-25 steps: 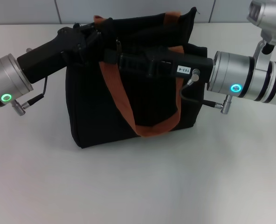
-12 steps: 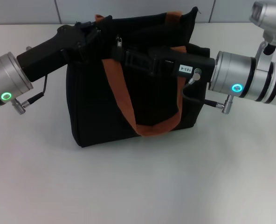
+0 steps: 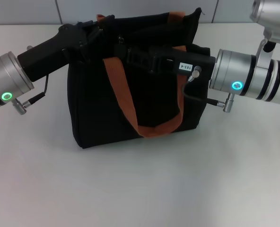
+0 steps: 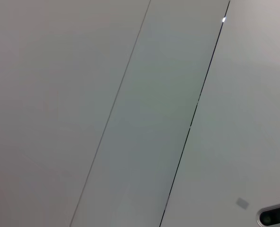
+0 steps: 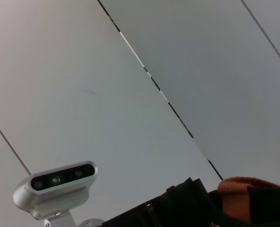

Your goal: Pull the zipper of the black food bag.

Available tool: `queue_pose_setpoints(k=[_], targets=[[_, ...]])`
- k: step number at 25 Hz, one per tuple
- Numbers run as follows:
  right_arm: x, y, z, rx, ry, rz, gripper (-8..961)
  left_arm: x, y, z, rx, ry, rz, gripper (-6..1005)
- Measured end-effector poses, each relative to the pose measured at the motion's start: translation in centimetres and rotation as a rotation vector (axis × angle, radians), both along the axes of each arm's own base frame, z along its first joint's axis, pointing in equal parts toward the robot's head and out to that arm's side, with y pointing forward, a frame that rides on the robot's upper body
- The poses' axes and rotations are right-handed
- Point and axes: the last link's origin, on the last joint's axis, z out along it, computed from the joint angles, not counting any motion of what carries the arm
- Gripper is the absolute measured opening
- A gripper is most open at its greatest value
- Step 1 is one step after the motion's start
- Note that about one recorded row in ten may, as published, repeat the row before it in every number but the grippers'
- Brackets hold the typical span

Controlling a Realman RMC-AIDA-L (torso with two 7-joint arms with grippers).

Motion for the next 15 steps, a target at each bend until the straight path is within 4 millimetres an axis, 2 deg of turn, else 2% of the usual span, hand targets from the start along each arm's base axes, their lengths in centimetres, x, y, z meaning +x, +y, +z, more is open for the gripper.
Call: queue_pose_setpoints(k=[15], targets=[[-0.08, 0.18, 0.03, 0.013, -0.006, 0.005, 23, 0.18, 0.13, 0.04, 0.002, -0.003, -0.004, 129]])
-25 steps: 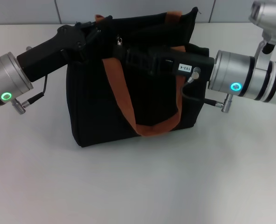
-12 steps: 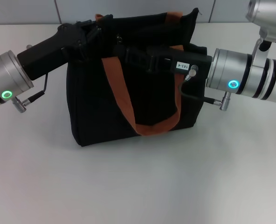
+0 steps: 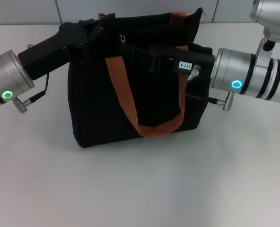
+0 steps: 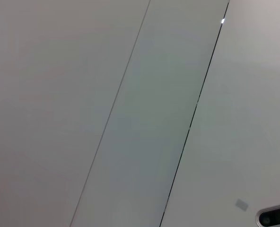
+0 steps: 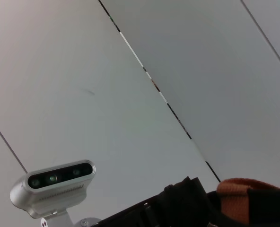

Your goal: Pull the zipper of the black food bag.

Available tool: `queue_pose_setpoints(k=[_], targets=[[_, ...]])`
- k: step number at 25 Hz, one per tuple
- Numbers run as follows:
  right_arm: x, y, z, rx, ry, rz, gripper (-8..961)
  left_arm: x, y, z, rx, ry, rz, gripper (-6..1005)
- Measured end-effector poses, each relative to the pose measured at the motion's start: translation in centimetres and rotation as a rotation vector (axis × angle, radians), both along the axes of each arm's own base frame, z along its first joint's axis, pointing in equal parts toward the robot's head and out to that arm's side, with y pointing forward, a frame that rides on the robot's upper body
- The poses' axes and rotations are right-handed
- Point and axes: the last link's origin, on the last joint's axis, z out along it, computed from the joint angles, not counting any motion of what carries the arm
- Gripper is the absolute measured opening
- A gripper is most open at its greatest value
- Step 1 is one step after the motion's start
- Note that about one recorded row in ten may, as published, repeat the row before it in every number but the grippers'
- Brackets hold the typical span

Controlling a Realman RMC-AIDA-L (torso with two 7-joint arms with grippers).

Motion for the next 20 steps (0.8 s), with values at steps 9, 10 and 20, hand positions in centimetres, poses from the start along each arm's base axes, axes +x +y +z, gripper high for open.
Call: queue_pose_setpoints(k=[9, 10, 20], targets=[[0.6, 0.4, 0.2, 0.027, 0.002, -0.045, -3, -0.5, -0.2, 0.3, 0.031, -0.004, 0.008, 133], [0.6, 0.4, 0.2, 0.028, 0.001, -0.048, -2, -0.7, -0.3, 0.4, 0.036, -0.008, 0.016, 134], [1.2, 0.8, 0.1, 0.048, -0.017, -0.085, -3, -1.5, -0.6, 0.8, 0.069, -0.011, 0.032, 139]])
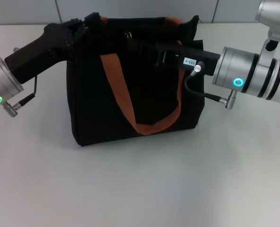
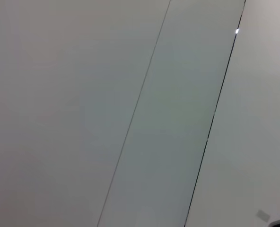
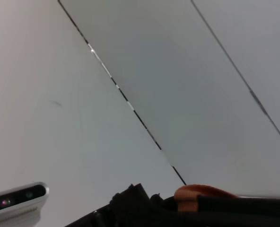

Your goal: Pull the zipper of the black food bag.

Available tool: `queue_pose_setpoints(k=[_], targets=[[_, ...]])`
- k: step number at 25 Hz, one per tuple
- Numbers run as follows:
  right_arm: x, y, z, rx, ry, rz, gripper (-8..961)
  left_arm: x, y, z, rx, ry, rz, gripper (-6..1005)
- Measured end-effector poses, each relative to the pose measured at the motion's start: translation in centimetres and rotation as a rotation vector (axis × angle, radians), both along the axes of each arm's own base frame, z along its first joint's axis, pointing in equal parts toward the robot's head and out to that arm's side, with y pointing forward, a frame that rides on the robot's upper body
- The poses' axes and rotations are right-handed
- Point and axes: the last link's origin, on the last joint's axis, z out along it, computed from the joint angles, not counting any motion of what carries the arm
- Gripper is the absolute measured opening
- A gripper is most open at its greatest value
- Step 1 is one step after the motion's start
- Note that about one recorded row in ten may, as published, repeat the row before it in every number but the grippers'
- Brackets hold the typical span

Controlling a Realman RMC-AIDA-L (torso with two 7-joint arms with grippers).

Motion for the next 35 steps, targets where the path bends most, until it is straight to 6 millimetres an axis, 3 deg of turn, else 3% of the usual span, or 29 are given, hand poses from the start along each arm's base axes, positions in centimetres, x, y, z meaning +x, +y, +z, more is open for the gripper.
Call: queue_pose_setpoints(k=[25, 35], targets=[[5.7, -0.9, 3.3, 0.139, 0.057, -0.190, -3, -1.2, 0.7, 1.3, 0.089, -0.011, 0.072, 152], [7.1, -2.7, 5.3, 0.220, 0.154, -0.170, 4, -1.4, 1.0, 0.9, 0.115, 0.023, 0.087, 157]])
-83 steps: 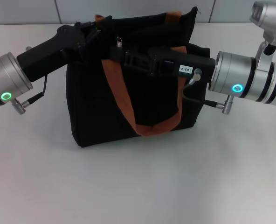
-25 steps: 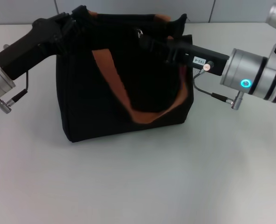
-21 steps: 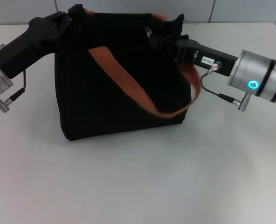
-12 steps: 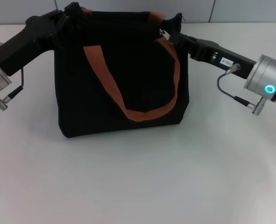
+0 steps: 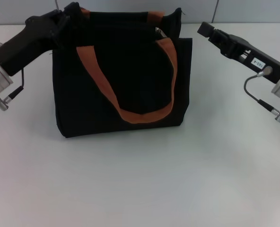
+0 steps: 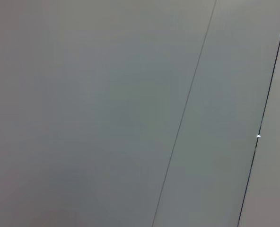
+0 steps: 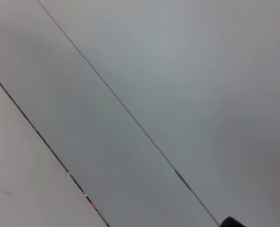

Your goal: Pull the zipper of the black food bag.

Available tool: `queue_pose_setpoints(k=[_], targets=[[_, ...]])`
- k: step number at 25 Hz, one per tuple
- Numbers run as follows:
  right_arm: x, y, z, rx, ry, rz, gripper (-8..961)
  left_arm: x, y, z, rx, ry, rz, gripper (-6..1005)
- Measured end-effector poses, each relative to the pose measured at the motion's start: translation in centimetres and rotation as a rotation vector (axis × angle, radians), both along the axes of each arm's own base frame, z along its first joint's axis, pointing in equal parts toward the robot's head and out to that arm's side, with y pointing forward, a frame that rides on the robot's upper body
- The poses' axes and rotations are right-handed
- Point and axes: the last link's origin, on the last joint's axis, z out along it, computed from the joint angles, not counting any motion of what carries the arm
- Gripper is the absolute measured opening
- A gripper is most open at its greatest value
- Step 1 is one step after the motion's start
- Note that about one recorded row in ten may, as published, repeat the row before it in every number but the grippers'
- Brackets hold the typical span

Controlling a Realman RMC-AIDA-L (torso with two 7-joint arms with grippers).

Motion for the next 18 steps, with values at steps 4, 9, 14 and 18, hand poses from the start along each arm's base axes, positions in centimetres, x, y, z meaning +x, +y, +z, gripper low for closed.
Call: queue_pose_setpoints(k=[4, 9, 14, 18], targets=[[0.1, -1.4, 0.0, 0.079, -0.031, 0.092, 7, -0.4, -0.5, -0.4, 0.029, 0.037, -0.020, 159], [-0.3, -2.9, -0.2, 0.159, -0.053, 0.201, 103, -1.6, -2.2, 0.4, 0.078, -0.025, -0.006, 162], [-0.4, -3.8, -0.4, 0.194, -0.044, 0.247, 279, -2.3, -4.3, 1.8, 0.164, -0.067, -0.048, 247], [-0.2, -4.4, -0.5, 0.200, -0.036, 0.253, 439, -2.9, -6.1, 2.8, 0.202, -0.102, -0.078, 359]])
